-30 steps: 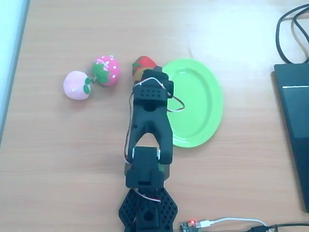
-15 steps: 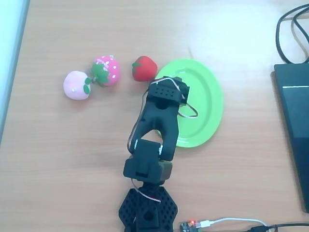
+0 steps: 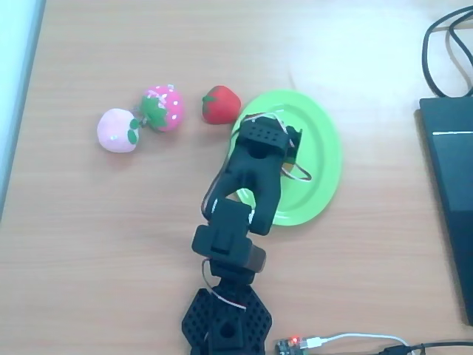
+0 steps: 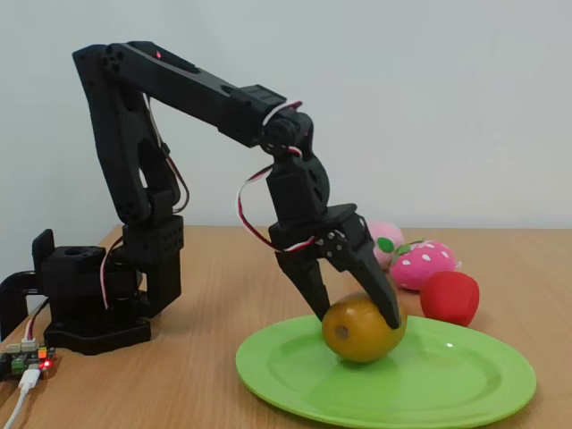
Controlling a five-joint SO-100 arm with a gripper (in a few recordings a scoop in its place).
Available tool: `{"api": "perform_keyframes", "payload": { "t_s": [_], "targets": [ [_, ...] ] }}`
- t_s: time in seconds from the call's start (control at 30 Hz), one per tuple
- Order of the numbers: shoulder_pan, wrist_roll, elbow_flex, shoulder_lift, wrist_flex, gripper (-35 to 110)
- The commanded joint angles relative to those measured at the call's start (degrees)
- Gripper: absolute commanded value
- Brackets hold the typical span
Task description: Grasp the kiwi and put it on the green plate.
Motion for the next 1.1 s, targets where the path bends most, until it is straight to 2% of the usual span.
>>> {"api": "perform_keyframes", "payload": {
  "t_s": [0.0,0.5,1.07],
  "targets": [
    [1.6,0.5,-1.9,-0.2,0.8,25],
    [5.3,1.5,-5.2,-2.6,0.8,28],
    [-0.5,4.2,0.6,4.8,0.8,30]
  ]
}}
